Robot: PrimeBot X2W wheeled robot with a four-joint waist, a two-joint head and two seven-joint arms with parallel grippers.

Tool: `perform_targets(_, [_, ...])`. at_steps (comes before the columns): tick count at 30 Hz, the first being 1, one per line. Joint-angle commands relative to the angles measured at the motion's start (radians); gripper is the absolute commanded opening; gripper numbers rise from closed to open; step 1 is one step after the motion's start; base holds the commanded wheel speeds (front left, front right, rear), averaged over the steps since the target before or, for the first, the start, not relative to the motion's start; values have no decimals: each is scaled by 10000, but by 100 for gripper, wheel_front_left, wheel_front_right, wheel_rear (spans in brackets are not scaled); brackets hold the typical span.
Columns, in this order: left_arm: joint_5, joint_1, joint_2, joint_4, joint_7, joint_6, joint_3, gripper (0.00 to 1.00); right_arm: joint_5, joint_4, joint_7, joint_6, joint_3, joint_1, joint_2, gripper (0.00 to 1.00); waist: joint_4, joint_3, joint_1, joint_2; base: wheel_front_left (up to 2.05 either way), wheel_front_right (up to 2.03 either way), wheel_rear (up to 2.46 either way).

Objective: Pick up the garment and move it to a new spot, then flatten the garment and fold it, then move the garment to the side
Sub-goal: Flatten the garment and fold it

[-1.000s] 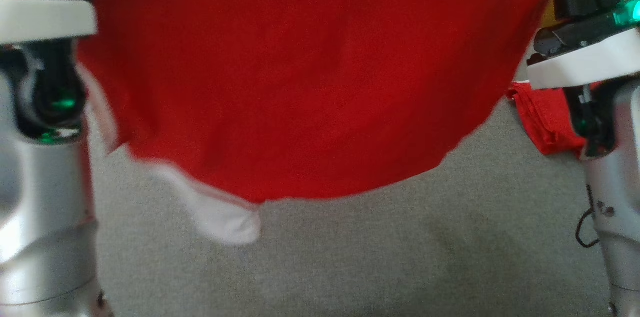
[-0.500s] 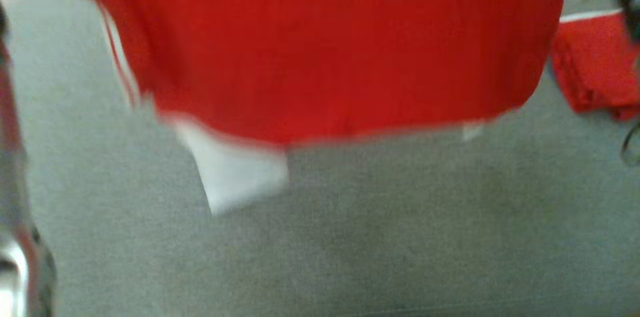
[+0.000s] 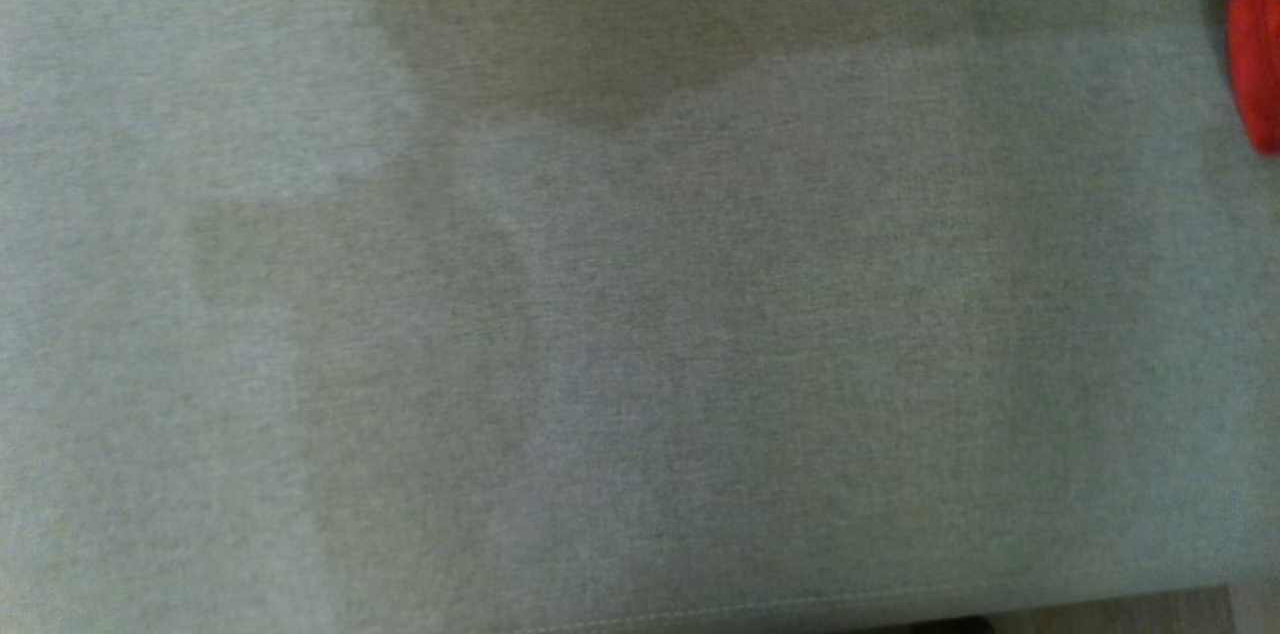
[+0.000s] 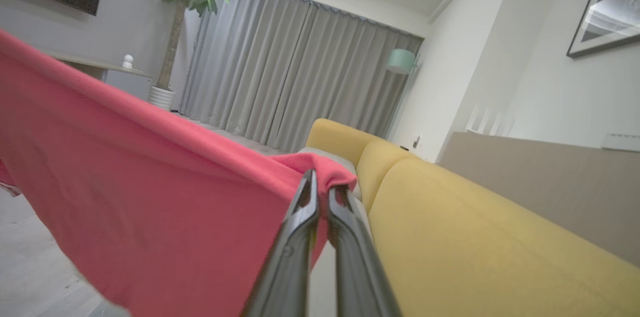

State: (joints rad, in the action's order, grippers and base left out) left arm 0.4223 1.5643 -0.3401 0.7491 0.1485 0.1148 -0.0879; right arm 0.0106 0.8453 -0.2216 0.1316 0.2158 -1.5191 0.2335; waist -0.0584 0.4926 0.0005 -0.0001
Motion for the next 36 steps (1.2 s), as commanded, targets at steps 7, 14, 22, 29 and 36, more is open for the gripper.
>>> perform_targets(7, [442,-1615,-160,385,703,153,-1635,0,87,1019,-370,-9,67,1569,100,0,732,-643,-5,1,0,0,0])
perform_targets(14, [1167,-4702,-755,-99,939,157,-3759,0,-816,2291,-381,-9,1472,3928,415,0,1046,-1609,-5,1,0,0,0])
perform_targets(22, [1650,-7338,-1837,-1084,1041,158,-5108,0,-2182,2873,341,-9,3189,5426,827,0,1167,-2721,-5,1,0,0,0])
perform_targets(29, [1604,-9016,-2561,-1991,995,90,-5443,0,-4003,1933,1620,-9,5167,6468,1596,0,1130,-3767,-5,1,0,0,0])
perform_targets(36, [1382,-10284,-3173,-3029,657,-216,-5853,0,-6169,79,3230,-9,6986,7269,2761,0,1010,-4652,-5,1,0,0,0])
